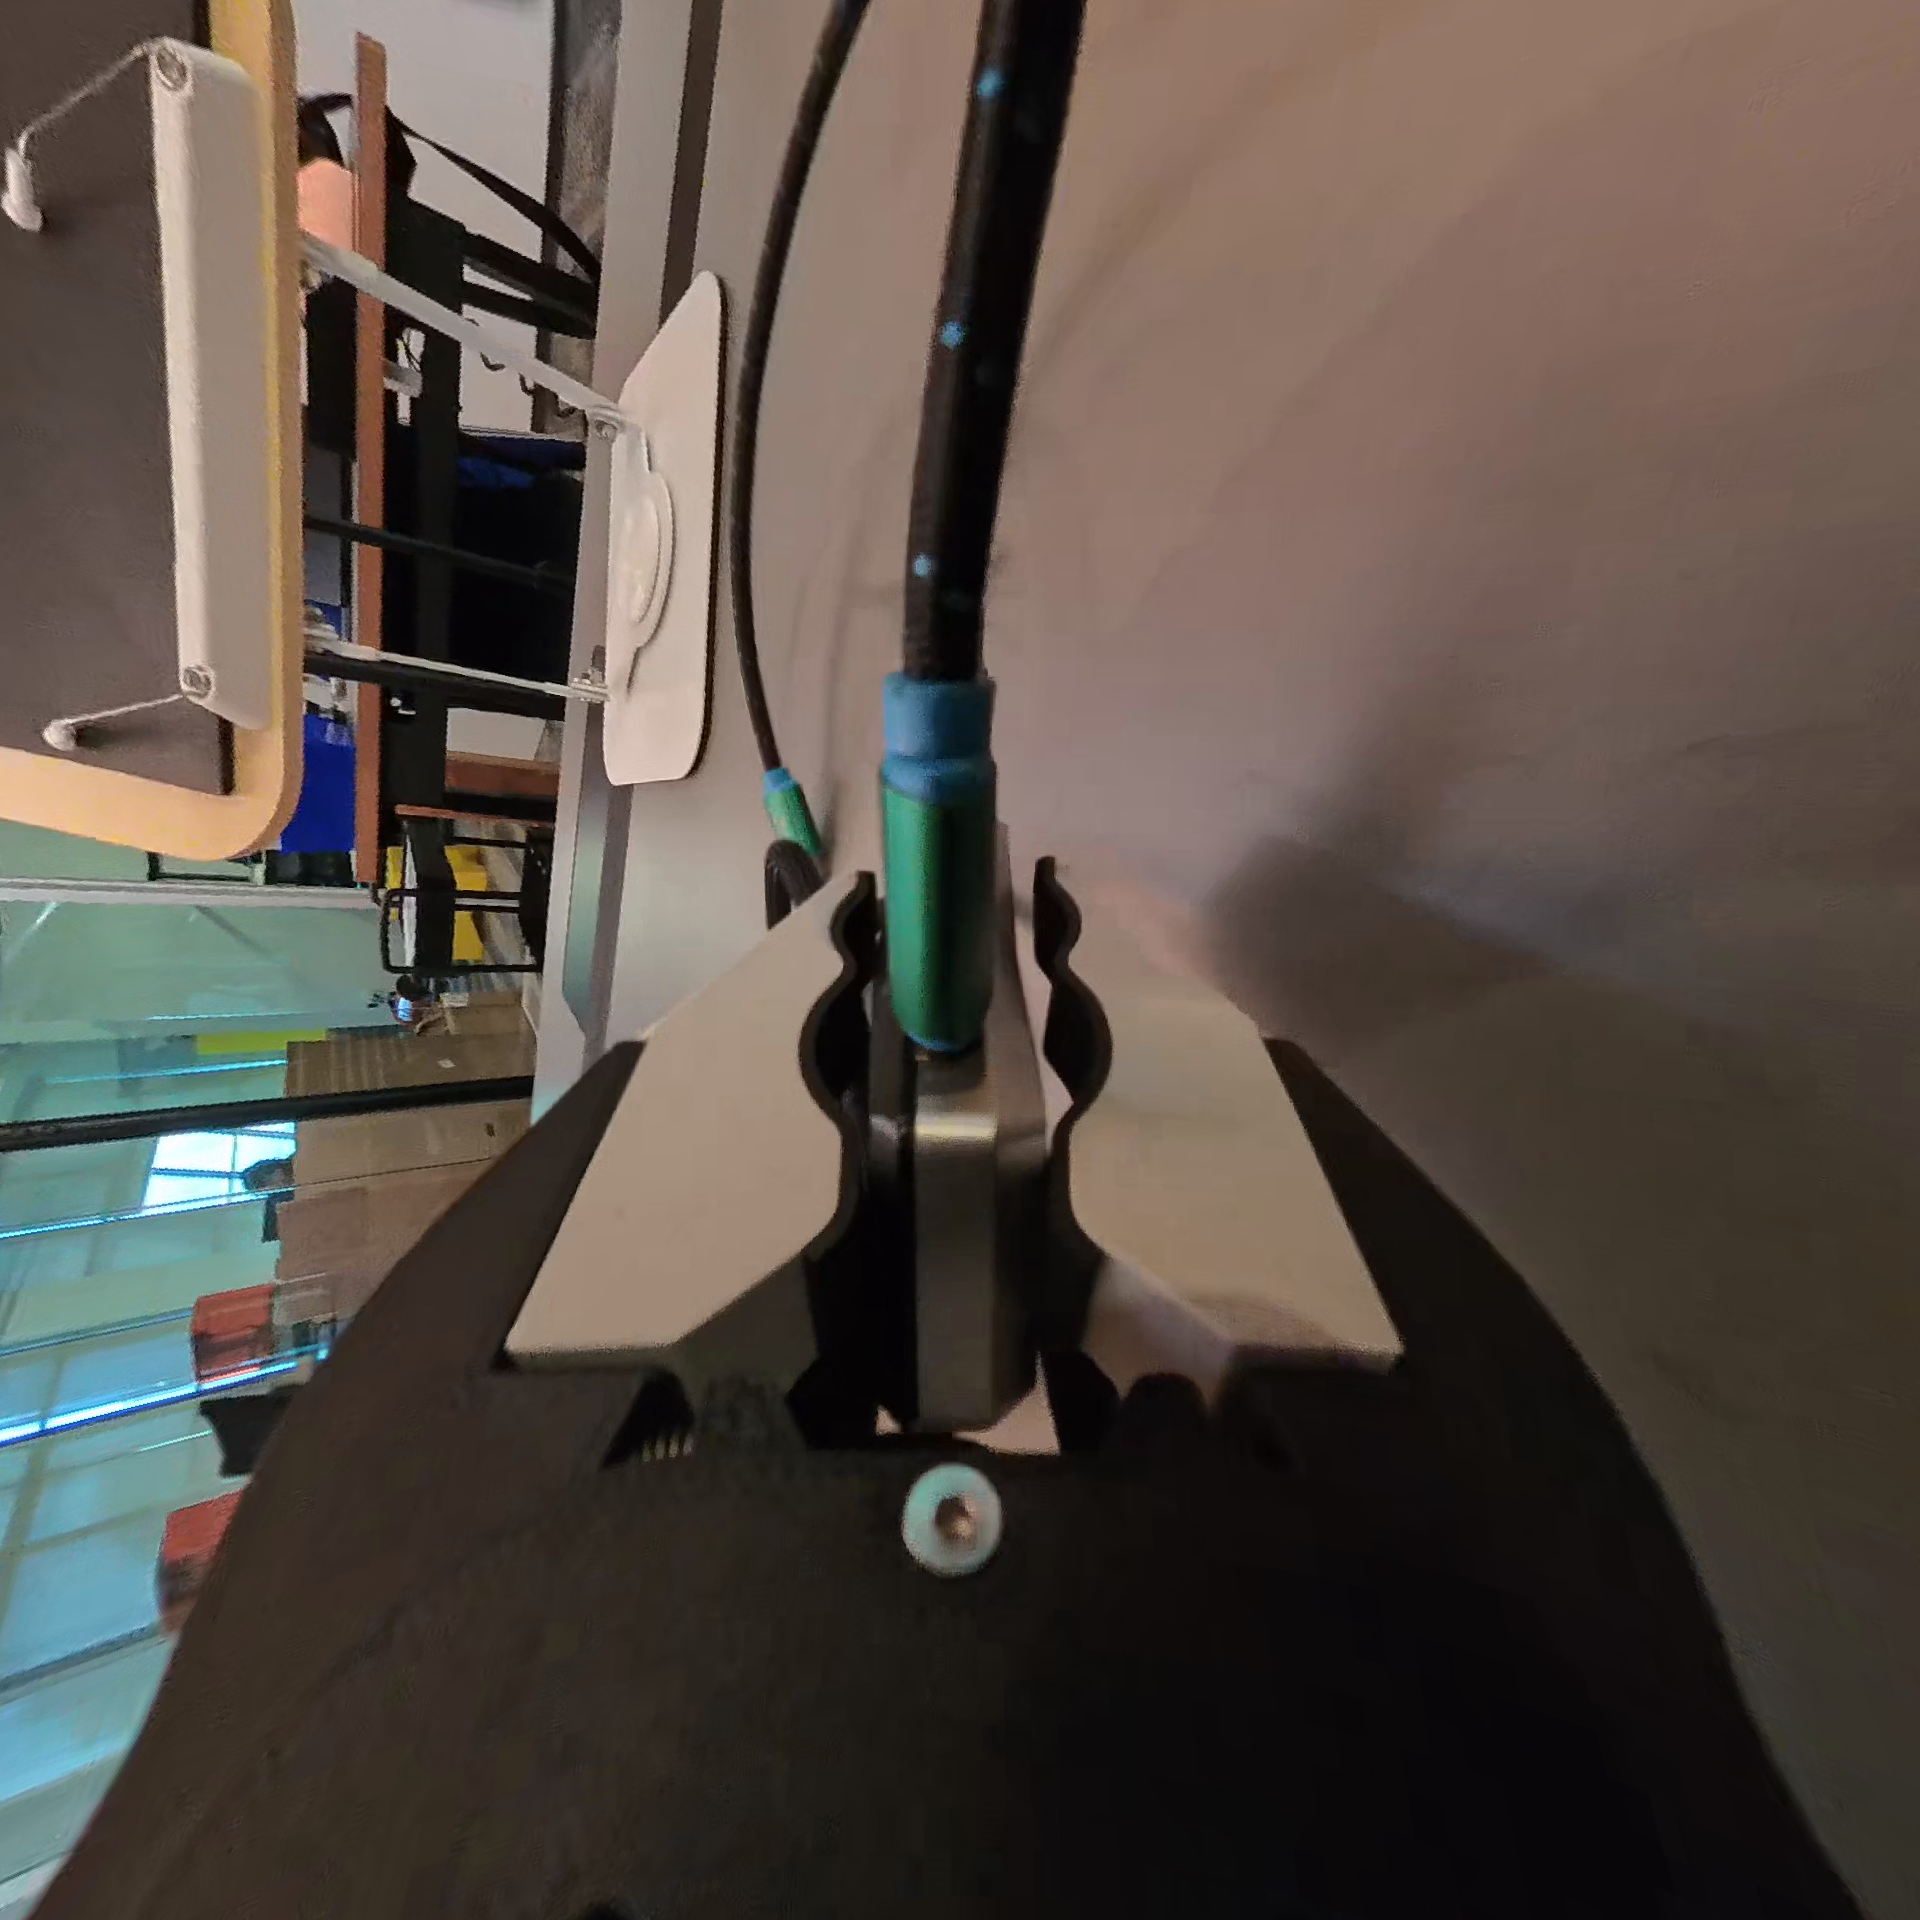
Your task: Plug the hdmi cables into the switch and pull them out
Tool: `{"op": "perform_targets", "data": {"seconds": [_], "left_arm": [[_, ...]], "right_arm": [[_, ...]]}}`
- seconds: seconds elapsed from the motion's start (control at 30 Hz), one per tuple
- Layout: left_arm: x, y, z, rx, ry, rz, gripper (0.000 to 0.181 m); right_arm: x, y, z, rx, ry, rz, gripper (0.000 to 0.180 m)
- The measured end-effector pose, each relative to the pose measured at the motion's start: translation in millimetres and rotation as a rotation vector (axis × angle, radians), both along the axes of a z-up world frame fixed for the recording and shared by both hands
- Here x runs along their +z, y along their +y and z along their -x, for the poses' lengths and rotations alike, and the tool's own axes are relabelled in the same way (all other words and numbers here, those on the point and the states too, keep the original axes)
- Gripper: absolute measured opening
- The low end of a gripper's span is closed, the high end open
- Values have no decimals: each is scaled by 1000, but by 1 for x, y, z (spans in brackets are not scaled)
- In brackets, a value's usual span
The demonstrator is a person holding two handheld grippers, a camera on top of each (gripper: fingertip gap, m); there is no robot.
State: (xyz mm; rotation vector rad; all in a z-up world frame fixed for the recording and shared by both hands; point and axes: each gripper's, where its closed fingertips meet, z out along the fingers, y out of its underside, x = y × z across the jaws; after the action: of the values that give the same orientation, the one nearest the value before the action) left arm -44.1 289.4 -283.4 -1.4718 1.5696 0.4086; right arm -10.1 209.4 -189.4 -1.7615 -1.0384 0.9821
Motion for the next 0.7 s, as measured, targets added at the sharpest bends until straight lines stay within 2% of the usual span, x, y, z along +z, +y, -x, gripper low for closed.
{"op": "perform_targets", "data": {"seconds": [0.13,0.23,0.3,0.37,0.47,0.53,0.63,0.7], "left_arm": [[4,8,4,41,-70,11,28],[11,12,7,58,-117,8,28],[13,11,6,43,-128,2,28],[12,7,4,29,-119,-5,28],[8,1,-1,-6,-112,-14,28],[10,0,-2,-18,-118,-18,28],[12,-3,-6,-53,-124,-23,28],[11,-7,-8,-77,-127,-13,28]], "right_arm": [[-6,-32,14,172,-35,51,2],[-36,-31,20,155,-108,103,7],[-54,-17,24,79,-101,159,15],[-59,-7,32,46,-4,236,25],[-46,14,36,-1,204,272,26],[-44,18,39,19,230,255,30],[-40,25,45,8,281,243,47],[-40,26,48,30,306,254,45]]}}
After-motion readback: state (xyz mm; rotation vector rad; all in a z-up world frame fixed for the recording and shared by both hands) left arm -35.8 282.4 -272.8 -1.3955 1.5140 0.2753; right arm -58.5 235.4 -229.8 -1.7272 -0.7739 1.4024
